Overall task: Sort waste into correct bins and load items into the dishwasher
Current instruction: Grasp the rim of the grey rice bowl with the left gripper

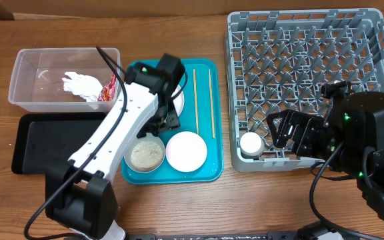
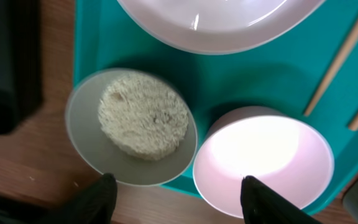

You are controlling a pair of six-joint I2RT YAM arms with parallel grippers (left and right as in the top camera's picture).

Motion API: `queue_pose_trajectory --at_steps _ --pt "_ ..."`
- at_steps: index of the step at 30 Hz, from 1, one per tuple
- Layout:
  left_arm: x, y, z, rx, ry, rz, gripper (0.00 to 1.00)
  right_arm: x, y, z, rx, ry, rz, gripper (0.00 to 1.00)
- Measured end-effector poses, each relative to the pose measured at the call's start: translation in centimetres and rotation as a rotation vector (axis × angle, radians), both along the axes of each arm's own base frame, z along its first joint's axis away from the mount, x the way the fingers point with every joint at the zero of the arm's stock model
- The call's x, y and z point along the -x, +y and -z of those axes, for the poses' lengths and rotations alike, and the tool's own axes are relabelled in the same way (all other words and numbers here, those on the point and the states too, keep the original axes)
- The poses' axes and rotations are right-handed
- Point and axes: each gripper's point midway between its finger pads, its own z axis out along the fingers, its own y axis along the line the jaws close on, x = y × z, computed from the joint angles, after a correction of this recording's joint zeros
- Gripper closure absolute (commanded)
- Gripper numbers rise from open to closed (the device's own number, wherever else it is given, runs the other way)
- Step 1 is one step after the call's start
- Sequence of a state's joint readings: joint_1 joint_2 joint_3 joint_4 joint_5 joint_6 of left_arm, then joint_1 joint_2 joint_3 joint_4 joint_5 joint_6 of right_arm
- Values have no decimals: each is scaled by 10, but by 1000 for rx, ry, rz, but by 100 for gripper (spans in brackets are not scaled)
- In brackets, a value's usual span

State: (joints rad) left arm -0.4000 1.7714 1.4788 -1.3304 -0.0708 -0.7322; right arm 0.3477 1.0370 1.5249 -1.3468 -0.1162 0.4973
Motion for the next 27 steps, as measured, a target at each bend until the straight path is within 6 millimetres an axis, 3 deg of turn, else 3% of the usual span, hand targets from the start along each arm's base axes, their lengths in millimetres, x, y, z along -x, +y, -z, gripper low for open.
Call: queue_pose_trajectory --at_steps 3,11,16,21,27 --pt "2 6 22 29 20 -40 43 0 0 0 0 1 0 0" --pt "5 8 54 61 19 -78 47 0 0 0 0 1 0 0" --pt "10 4 82 100 7 -85 63 0 0 0 1 0 -1 0" --pt "17 4 88 101 25 -86 71 0 0 0 1 0 0 0" --pt "20 6 86 95 41 -87 67 0 0 0 1 0 0 0"
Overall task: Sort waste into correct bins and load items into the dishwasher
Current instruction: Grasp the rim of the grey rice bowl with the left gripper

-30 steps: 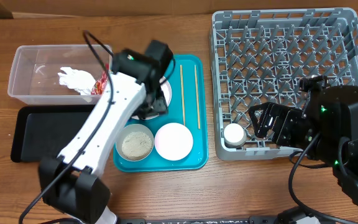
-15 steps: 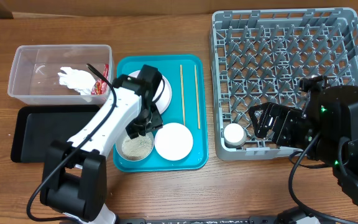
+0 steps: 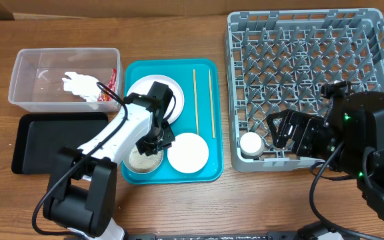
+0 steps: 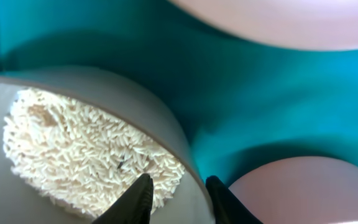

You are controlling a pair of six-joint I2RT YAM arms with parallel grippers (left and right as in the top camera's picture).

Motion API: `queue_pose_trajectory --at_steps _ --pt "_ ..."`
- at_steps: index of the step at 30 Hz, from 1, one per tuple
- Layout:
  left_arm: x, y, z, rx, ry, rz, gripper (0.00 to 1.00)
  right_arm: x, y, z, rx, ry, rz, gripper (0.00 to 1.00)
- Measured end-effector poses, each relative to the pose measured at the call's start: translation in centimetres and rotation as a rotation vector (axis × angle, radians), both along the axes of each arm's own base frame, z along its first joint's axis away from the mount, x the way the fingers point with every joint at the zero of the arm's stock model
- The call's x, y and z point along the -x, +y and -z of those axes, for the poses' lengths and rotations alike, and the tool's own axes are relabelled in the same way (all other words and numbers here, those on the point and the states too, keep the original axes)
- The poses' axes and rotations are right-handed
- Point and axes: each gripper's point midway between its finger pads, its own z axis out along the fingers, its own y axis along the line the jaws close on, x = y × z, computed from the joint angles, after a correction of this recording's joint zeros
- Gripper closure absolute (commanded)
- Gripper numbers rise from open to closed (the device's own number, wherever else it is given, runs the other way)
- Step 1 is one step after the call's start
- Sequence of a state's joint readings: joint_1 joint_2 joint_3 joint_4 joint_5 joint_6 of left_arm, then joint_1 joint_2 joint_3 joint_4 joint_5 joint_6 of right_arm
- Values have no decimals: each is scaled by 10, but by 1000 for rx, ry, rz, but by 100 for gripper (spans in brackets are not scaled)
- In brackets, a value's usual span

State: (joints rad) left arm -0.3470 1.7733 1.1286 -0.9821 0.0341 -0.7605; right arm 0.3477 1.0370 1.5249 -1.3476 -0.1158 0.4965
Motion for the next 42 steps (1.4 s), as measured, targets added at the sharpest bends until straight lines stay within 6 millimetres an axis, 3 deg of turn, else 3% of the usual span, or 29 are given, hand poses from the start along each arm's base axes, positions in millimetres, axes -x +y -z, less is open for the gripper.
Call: queue_pose_trajectory --at_steps 4,10,20,23,29,36,42 --pt "-6 -2 -9 3 -10 5 68 0 0 0 0 0 0 0" --pt "-12 -2 -14 -3 -27 8 96 0 0 0 0 0 0 0" --pt "-7 1 -15 -14 -9 30 96 0 0 0 0 0 0 0" --pt "-4 2 -23 -23 10 48 95 0 0 0 0 0 0 0" --pt "-18 -2 -50 3 -72 70 96 0 0 0 0 0 0 0" --pt "-20 1 -52 -16 -86 81 96 0 0 0 0 0 0 0" --pt "-18 6 -38 -42 -79 86 73 0 0 0 0 0 0 0"
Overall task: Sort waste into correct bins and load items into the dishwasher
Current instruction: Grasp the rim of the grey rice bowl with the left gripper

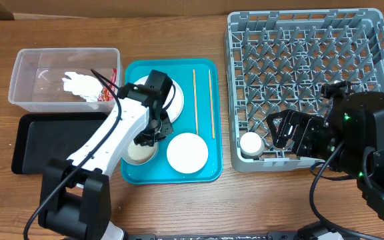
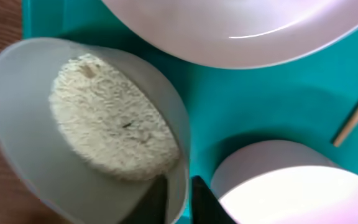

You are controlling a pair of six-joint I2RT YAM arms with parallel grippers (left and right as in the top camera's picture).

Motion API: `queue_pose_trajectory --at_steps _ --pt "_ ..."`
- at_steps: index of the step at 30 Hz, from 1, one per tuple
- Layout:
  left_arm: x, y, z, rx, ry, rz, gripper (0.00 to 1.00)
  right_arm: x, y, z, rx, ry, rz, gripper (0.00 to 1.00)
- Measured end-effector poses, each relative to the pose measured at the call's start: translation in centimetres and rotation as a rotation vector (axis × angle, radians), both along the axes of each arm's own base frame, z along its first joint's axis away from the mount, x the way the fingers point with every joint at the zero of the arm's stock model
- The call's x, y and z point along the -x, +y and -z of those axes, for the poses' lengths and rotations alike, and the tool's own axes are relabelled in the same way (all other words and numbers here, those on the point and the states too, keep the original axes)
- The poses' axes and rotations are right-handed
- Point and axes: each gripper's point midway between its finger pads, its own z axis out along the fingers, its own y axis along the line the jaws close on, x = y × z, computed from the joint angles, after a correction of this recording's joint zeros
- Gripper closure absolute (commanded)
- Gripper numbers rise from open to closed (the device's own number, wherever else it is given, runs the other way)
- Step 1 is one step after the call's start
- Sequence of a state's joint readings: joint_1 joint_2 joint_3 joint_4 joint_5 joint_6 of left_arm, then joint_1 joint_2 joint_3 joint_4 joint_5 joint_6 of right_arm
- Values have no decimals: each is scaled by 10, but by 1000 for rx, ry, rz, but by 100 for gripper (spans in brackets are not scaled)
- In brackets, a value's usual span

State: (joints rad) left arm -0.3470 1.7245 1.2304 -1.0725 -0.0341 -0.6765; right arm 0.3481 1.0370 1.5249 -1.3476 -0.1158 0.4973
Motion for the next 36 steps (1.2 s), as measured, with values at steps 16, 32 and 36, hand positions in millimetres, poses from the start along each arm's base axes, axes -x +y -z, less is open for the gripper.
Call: queue_pose_trajectory --at_steps 16,32,36 --pt "2 -2 20 -5 -6 12 72 0 0 0 0 0 -1 0" --pt "-2 -8 -2 39 14 34 59 0 0 0 0 0 0 0" --pt "-13 -12 -3 55 -31 35 54 -2 0 2 4 8 0 0"
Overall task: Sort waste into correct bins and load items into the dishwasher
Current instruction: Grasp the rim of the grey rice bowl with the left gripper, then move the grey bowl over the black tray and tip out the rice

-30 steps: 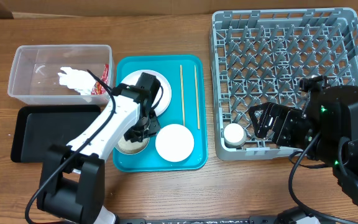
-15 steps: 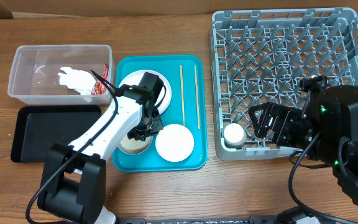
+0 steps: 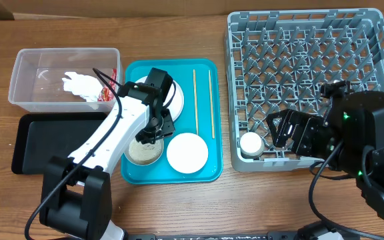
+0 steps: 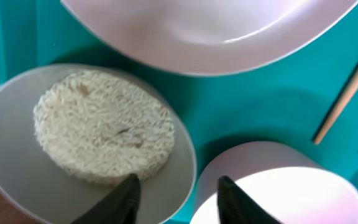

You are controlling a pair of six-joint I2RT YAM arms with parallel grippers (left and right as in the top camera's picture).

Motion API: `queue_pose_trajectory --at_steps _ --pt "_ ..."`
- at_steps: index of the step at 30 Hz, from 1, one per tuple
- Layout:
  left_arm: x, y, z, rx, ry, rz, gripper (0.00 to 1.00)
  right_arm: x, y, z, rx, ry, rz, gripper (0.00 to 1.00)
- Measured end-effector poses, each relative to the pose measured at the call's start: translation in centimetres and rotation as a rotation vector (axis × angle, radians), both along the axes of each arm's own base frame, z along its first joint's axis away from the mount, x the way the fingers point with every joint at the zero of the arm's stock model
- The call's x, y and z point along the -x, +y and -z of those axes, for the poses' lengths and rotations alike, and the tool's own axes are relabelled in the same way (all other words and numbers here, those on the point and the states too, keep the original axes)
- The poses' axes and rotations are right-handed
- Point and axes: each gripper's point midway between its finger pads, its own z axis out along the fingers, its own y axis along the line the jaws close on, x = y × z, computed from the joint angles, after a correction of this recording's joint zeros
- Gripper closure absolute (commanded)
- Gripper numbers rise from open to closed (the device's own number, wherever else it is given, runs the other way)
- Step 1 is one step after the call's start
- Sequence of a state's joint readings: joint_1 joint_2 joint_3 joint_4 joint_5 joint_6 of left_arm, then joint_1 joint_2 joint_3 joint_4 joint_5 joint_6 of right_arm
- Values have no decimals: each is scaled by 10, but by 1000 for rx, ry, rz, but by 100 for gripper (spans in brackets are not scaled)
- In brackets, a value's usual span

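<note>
A grey bowl of rice [image 3: 145,152] [image 4: 98,130] sits flat in the front left corner of the teal tray [image 3: 205,70]. My left gripper [image 3: 153,133] [image 4: 178,190] hangs open just above the bowl's right rim. One finger is over the bowl, the other over the empty white bowl [image 3: 187,152] [image 4: 278,186] beside it. A white plate [image 3: 177,93] [image 4: 210,31] lies behind them, partly under the arm. Two chopsticks [image 3: 195,100] [image 4: 347,93] lie on the tray's right side. My right gripper [image 3: 277,130] is over the front left of the grey dish rack [image 3: 305,67], its jaws unclear.
A white cup [image 3: 251,143] stands in the rack's front left corner. At the far left a clear bin [image 3: 25,80] holds white and red waste. A black tray [image 3: 45,140] lies in front of it, left of the teal tray.
My left gripper was shut on the rice bowl's rim with the bowl tilted. Now it is open and the bowl lies flat on the tray. The right arm has not moved.
My left gripper hung open above the two bowls. Then it was low, with its fingers astride the rice bowl's right rim. Then it was shut on that rim with the bowl tipped up. Now the bowl rests on the tray, released.
</note>
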State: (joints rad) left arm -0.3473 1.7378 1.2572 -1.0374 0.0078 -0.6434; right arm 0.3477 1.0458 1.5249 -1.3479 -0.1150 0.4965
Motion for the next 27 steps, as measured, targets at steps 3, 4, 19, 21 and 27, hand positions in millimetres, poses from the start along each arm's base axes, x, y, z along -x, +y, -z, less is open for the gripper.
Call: queue_pose_trajectory --at_steps 3,4,19,21,27 --pt "-5 -5 2 5 -29 11 53 -4 1 4 6 16 -1 1" --pt "-5 -5 4 2 -32 11 53 -5 2 5 8 22 0 4" --pt "12 7 44 -67 34 7 96 -9 3 4 4 10 0 4" --pt "14 9 39 -75 50 8 96 -8 3 3 2 6 -1 4" --pt "14 9 3 -90 91 49 96 -6 2 4 5 13 -1 4"
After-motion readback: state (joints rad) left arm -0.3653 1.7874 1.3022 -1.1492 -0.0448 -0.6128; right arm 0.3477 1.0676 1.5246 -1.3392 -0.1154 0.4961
